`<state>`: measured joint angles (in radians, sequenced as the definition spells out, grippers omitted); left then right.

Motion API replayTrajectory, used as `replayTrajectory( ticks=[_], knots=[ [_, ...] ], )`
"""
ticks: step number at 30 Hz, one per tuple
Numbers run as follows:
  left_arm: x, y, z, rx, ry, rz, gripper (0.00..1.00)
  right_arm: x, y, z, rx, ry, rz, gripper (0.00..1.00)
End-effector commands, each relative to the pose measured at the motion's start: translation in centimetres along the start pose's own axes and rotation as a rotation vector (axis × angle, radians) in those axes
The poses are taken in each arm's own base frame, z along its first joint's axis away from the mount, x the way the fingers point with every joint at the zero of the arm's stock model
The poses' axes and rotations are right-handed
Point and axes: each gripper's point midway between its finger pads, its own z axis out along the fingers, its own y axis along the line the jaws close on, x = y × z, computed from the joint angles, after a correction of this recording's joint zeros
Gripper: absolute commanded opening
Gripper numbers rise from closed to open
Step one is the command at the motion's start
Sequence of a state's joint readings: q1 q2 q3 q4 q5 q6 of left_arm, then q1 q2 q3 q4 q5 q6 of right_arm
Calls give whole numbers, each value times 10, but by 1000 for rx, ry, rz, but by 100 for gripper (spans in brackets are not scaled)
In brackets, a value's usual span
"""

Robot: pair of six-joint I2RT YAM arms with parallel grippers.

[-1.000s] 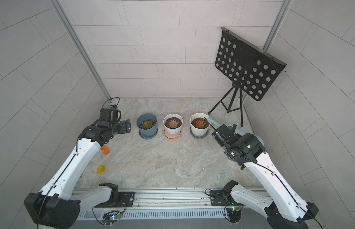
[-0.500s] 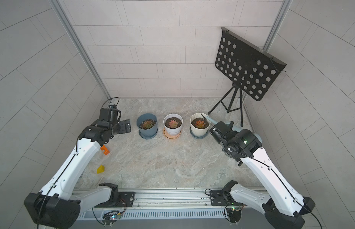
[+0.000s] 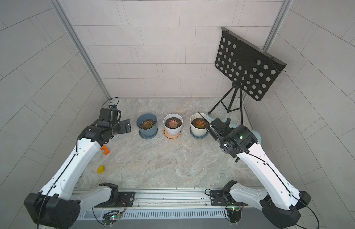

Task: Water the succulent around the soil edge
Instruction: Water the soil of the potted plant with water.

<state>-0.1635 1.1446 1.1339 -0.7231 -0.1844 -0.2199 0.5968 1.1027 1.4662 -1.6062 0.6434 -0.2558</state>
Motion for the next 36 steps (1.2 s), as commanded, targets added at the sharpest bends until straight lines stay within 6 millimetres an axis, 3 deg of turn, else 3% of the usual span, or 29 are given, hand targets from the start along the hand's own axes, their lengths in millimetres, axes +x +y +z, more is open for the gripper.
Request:
replayTrajectory(
  ticks=[1, 36],
  knots=[
    [1, 5, -2, -20, 5, -5, 97, 34, -6, -7, 32, 122, -123, 0],
    [0, 5, -5, -18, 9, -3, 97, 8, -13, -7, 61, 135, -193, 0]
  ],
)
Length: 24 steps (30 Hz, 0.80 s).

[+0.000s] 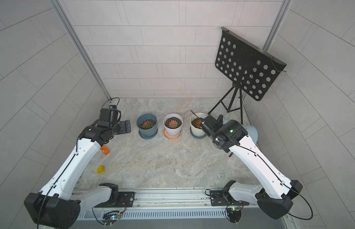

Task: Water the succulent around the soil edge
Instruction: Water the soil of the potted plant with water.

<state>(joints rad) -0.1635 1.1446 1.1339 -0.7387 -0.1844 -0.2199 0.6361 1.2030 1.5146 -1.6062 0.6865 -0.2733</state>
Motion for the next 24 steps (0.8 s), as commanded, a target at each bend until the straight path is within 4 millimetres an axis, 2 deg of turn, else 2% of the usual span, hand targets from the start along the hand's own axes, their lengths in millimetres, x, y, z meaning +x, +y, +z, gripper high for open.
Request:
replayTrajectory(
  ticks=[1, 24],
  knots=[
    [-3, 5, -5, -16, -4, -7, 97, 33, -6, -7, 29, 114, -112, 0],
    [-3, 6, -6, -15, -4, -9, 97, 9, -1, -12, 32, 78, -146, 0]
  ],
)
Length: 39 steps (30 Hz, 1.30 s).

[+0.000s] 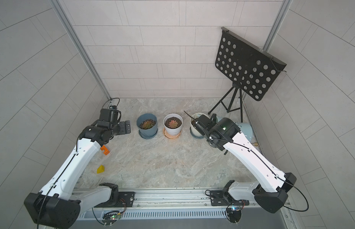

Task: Water the succulent around the soil edge
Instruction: Water the soil of the potted plant with water.

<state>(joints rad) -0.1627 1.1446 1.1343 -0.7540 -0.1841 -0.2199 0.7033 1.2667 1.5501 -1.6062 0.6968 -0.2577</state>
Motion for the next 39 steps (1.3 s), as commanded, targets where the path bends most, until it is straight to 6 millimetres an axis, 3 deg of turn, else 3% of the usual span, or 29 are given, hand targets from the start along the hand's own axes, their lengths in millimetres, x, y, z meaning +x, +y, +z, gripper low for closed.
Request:
replayTrajectory(
  ticks=[1, 12, 39],
  knots=[
    [-6, 5, -6, -10, -18, -13, 97, 33, -3, -8, 20, 102, -97, 0],
    [-6, 5, -6, -11, -20, -13, 97, 25, 4, -11, 21, 72, -109, 0],
    [-4, 10, -1, -8, -14, -36, 97, 46, 19, -7, -7, 61, -135, 0]
  ],
)
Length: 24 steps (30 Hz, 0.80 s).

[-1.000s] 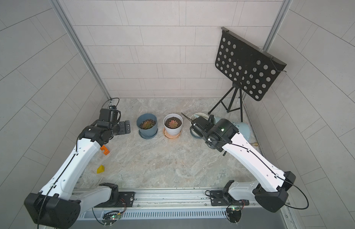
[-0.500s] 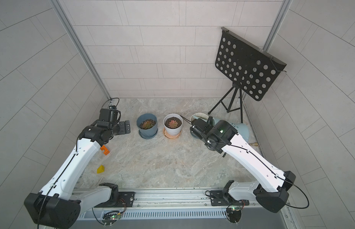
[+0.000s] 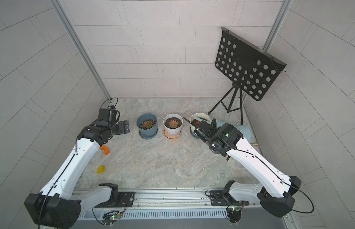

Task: Water the succulent around the soil edge
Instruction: Water the soil of the potted plant with water.

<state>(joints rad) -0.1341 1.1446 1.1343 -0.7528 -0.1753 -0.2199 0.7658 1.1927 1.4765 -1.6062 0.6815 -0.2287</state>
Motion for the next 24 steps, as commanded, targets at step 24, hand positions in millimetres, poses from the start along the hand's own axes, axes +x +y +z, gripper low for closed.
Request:
replayTrajectory(
  ticks=[24],
  knots=[
    [-4, 8, 0, -4, -14, -31, 97, 49, 15, -7, -53, 64, -156, 0]
  ],
)
